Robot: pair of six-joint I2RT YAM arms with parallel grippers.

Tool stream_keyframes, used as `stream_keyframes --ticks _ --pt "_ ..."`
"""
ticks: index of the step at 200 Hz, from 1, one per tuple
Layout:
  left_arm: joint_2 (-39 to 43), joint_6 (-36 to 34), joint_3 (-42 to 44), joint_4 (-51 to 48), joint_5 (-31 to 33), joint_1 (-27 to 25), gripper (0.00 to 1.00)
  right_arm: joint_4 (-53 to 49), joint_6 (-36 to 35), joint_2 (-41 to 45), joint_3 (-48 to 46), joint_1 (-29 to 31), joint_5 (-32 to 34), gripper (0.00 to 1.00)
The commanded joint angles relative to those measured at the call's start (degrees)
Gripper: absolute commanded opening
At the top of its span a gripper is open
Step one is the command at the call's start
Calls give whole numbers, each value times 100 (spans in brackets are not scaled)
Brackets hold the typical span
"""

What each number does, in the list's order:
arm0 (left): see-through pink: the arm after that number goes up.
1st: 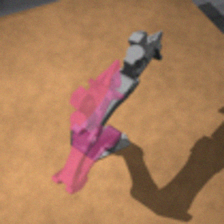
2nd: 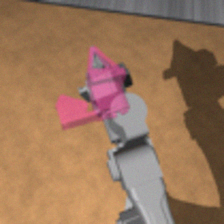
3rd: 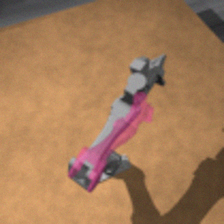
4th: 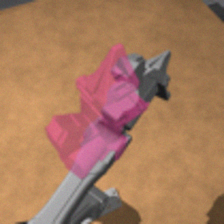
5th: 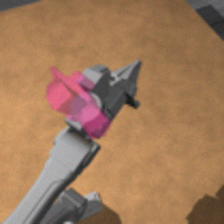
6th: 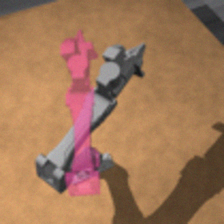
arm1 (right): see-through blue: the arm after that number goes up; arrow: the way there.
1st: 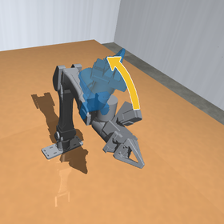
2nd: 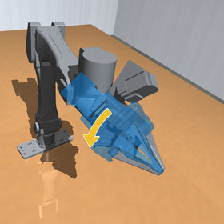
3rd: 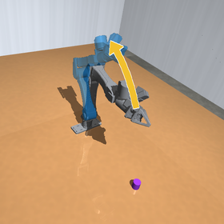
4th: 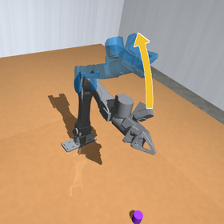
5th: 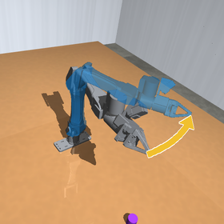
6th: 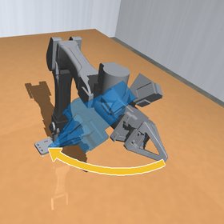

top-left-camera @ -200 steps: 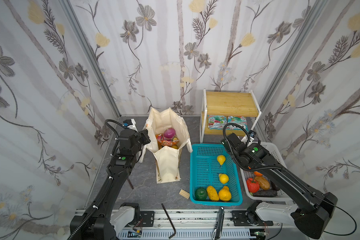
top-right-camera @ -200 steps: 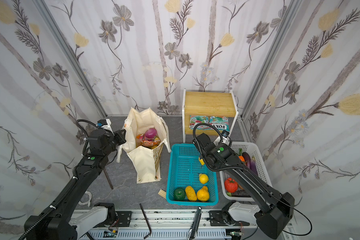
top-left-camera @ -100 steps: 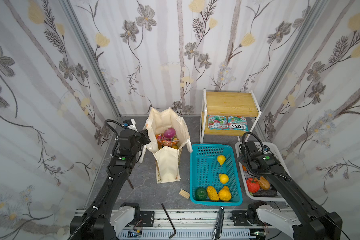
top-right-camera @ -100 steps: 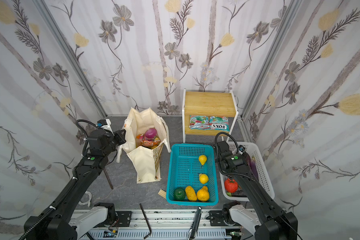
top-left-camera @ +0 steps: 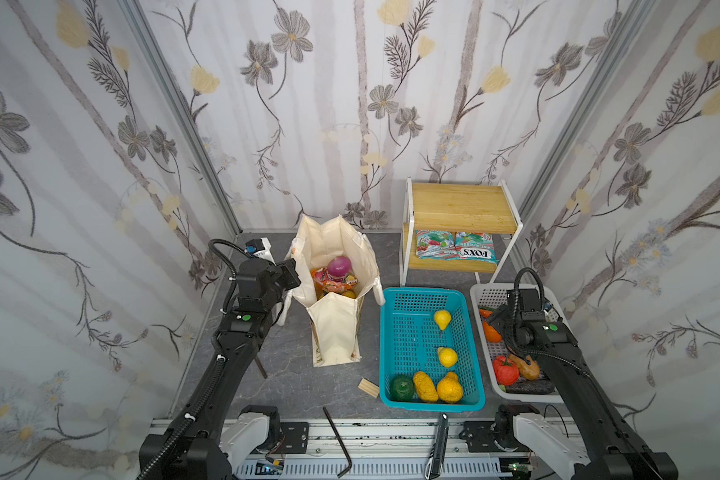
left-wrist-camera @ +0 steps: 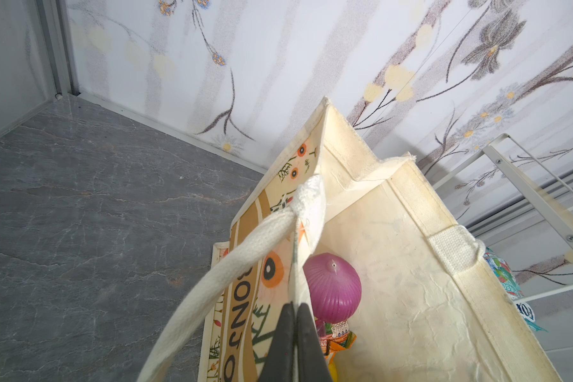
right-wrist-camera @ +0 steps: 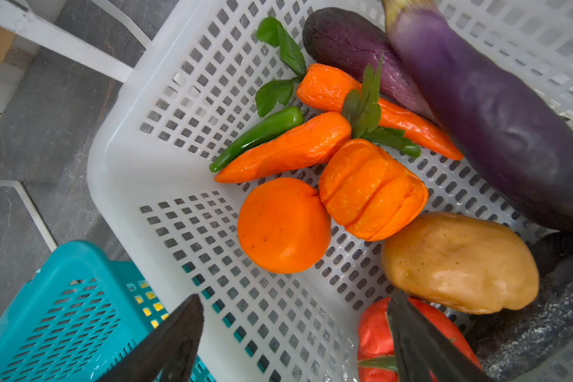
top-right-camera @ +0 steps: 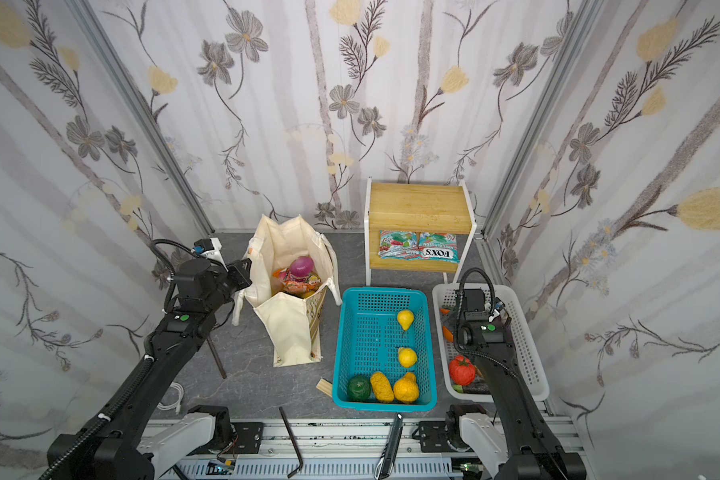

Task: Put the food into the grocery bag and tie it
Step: 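Lower the right gripper and close it on the orange tomato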

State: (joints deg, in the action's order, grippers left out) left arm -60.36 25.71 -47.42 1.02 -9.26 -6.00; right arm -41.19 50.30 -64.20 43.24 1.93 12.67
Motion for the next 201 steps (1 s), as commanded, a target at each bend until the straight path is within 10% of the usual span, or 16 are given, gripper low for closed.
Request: stream_keyframes --ticks 1,87,201 --pt "33 -27 30 48 -59 1 0 608 -284 -5 -229 -185 -491 87" --pt "7 -40 32 48 -46 -1 0 1279 -693 -1002 -512 -1050 -1592 86" --pt "-37 -40 31 48 -24 11 0 1875 -860 -1340 -647 -1143 -1408 85"
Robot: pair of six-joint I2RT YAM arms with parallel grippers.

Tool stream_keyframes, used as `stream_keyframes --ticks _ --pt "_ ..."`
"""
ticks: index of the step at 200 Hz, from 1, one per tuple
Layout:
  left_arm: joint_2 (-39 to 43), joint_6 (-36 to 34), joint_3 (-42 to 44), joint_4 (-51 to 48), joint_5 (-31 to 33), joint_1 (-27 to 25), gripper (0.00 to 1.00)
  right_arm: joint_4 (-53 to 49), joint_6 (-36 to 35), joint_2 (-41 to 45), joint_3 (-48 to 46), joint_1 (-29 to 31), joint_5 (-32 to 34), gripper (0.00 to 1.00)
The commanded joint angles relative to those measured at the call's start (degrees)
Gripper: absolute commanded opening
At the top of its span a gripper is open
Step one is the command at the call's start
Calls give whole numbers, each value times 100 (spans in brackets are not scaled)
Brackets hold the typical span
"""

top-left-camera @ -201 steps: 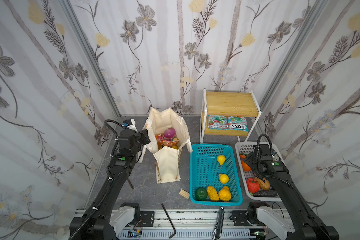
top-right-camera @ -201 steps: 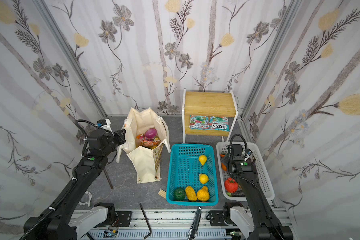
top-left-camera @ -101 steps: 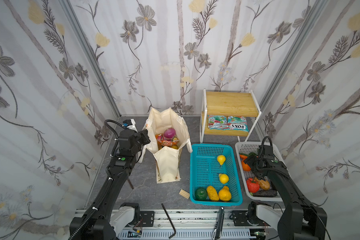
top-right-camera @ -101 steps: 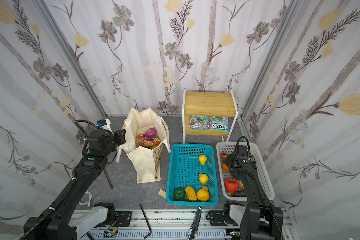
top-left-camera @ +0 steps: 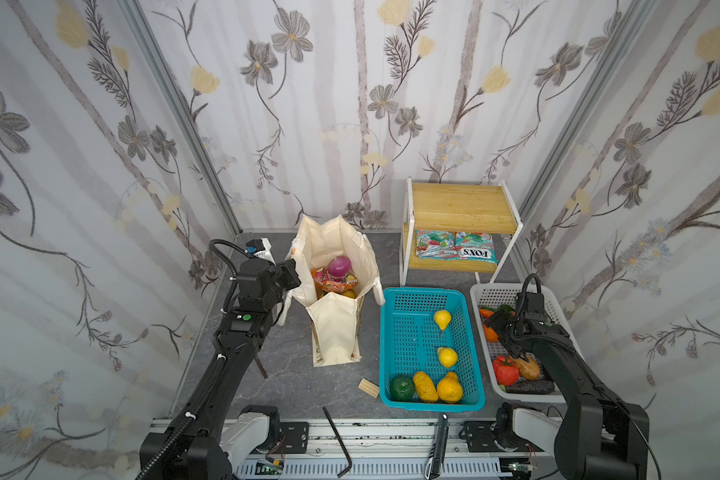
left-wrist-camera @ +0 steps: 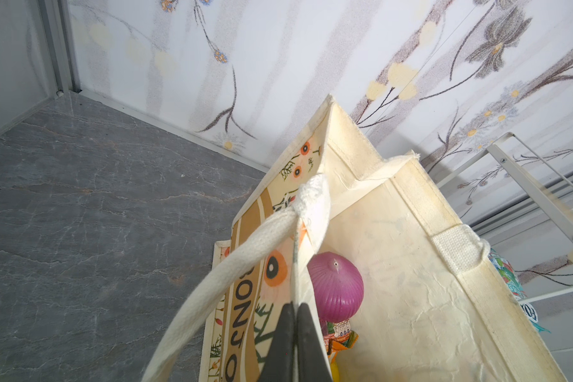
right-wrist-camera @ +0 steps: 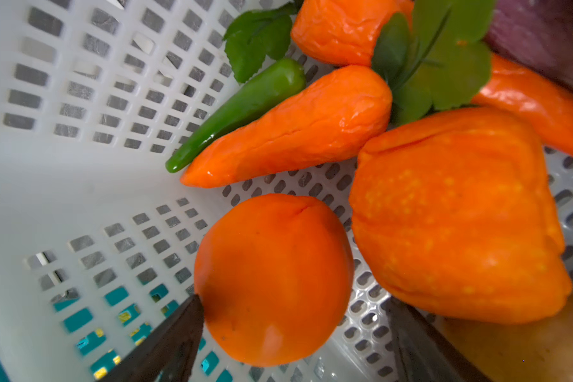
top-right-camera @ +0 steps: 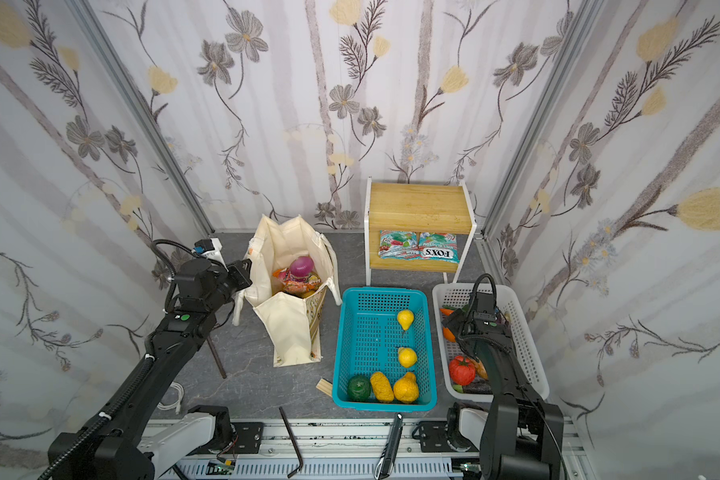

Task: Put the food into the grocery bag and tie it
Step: 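Lower the right gripper and close it on the orange tomato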

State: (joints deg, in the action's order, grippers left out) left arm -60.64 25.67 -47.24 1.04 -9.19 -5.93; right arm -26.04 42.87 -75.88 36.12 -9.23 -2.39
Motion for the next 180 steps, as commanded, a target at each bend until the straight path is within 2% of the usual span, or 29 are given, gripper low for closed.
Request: stream_keyframes --ticks 1,38,82,104,150,180 --pt "-9 -36 13 46 -30 4 0 357 -115 -186 73 -26 94 86" --pt "-9 -36 13 46 -42 13 0 636 -182 -366 9 -35 -136 85" --pt "-20 -36 13 46 -54 13 0 694 -237 -466 -2 -43 189 85" --pt "-20 -37 13 50 -65 10 0 828 -313 -516 -59 -43 77 86" --pt "-18 -45 18 54 -74 13 0 1300 -284 33 -424 -42 -124 81" --pt "-18 -36 16 63 -96 13 0 1321 -280 45 -444 -127 -279 78"
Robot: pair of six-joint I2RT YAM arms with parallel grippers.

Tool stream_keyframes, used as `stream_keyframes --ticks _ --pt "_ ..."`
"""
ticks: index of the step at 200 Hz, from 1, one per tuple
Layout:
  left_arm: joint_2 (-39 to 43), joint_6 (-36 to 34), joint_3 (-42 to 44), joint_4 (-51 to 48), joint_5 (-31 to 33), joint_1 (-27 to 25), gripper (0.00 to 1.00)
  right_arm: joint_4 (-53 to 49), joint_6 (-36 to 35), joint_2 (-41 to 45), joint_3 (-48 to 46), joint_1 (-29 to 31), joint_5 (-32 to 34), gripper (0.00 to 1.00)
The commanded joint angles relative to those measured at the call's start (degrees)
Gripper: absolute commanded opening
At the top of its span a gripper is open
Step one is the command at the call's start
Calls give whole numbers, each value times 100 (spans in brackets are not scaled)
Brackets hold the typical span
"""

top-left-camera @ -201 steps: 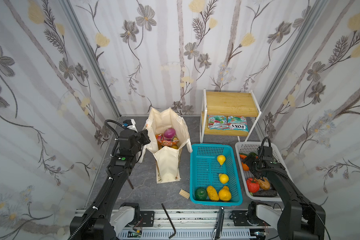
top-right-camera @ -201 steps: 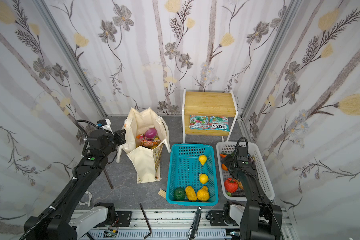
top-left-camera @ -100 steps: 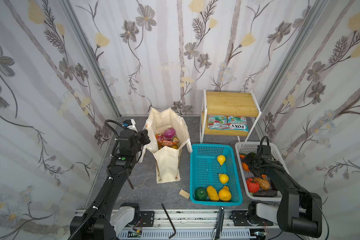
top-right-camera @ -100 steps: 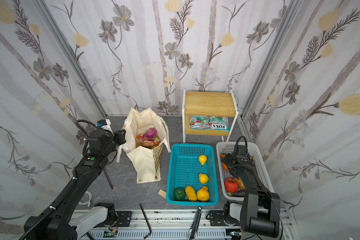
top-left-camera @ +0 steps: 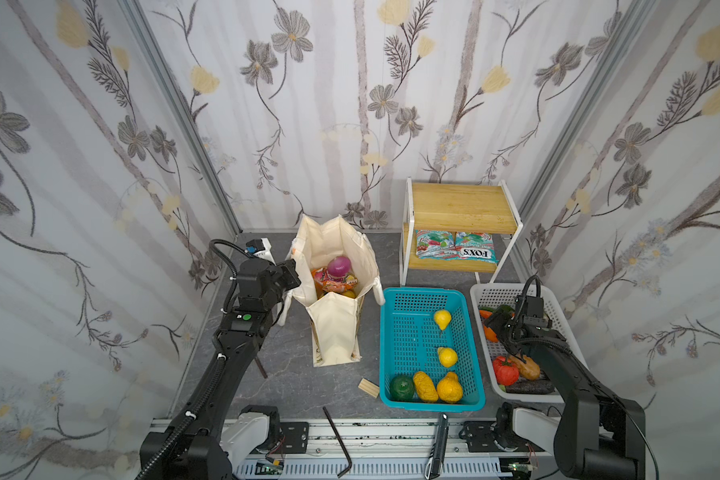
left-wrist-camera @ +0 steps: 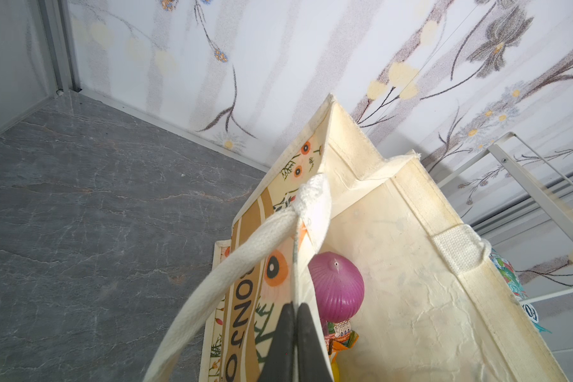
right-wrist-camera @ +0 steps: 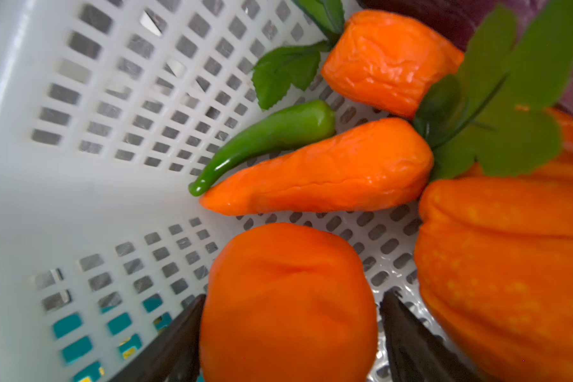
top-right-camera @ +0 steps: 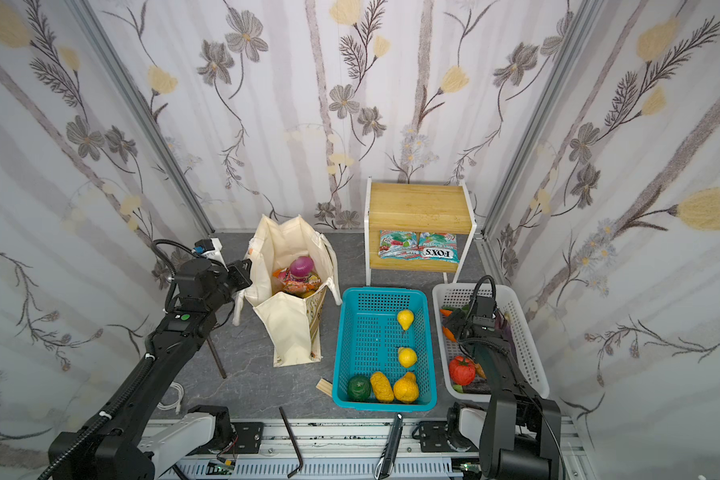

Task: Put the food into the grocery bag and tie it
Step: 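Lower the right gripper and close it on the orange tomato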

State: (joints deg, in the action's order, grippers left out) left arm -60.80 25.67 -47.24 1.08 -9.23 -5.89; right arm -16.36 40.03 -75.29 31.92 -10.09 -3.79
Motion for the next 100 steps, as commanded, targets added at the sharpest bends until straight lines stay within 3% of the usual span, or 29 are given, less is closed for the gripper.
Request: stream_keyframes --ticks 1,53,100 --pt "-3 -36 15 54 -94 5 0 353 9 -18 -22 -44 -139 78" --pt "33 -36 15 59 -96 15 0 466 11 -414 -28 -72 -350 70" --pt "58 -45 27 59 -87 18 0 433 30 -280 -51 -81 -395 63"
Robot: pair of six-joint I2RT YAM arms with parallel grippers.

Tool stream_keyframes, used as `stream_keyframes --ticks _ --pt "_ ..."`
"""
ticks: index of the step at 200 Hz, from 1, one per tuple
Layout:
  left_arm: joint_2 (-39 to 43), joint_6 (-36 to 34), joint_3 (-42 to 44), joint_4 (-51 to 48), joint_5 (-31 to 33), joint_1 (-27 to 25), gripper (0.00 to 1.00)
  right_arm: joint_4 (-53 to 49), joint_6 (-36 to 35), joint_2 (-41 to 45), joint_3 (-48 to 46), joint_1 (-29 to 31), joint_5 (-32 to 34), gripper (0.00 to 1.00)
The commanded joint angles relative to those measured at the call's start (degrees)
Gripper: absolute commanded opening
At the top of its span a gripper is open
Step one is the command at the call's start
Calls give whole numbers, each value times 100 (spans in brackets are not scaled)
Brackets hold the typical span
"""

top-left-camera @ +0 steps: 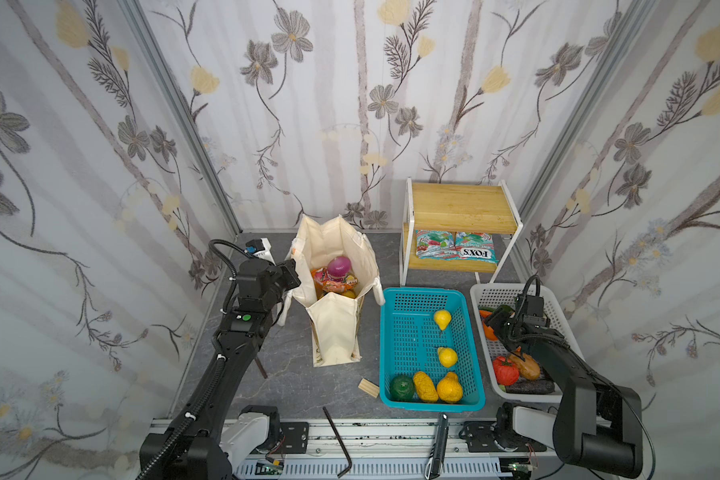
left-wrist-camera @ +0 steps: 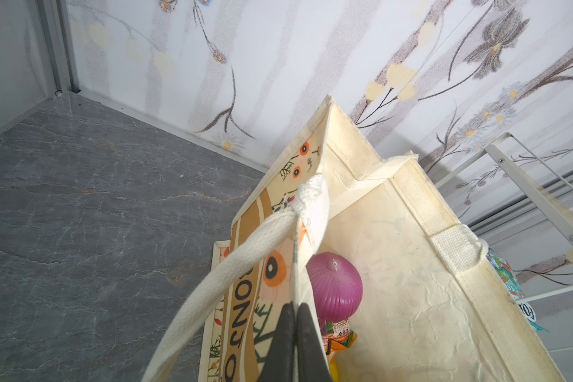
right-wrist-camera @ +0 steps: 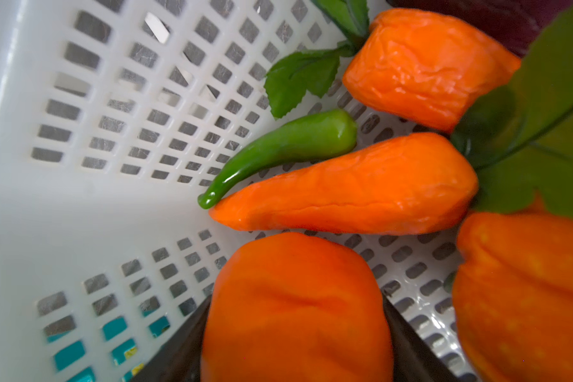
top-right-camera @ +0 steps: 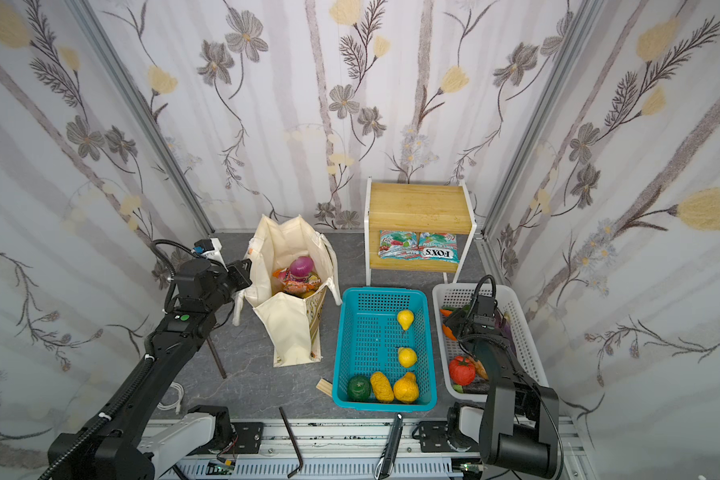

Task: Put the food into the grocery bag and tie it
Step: 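Lower the right gripper and close it on the orange tomato, then lift the orange tomato and carry it into the tote bag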

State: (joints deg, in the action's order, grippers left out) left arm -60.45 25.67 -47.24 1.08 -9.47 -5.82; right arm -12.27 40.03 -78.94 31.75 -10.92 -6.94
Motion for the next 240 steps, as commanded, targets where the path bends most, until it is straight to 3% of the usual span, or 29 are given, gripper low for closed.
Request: stream_keyframes --ticks 1,44,54,97,190,212,240 --pt "19 -45 29 59 -63 11 0 19 35 96 -35 -2 -84 63" --pt "15 -36 13 67 -79 11 0 -90 126 458 -81 -5 -260 61" --pt "15 -36 18 68 -88 9 0 -116 128 548 -58 -3 -273 55" --pt "55 -36 23 68 -81 11 0 -465 178 895 116 -10 -355 55" --pt "77 -18 18 76 -123 13 0 -964 225 2786 905 75 -689 55" --pt "85 -9 16 85 -116 20 0 -781 294 2987 1095 417 -882 56" --pt "94 -9 22 85 -107 19 0 -706 321 2962 1692 1500 -269 56"
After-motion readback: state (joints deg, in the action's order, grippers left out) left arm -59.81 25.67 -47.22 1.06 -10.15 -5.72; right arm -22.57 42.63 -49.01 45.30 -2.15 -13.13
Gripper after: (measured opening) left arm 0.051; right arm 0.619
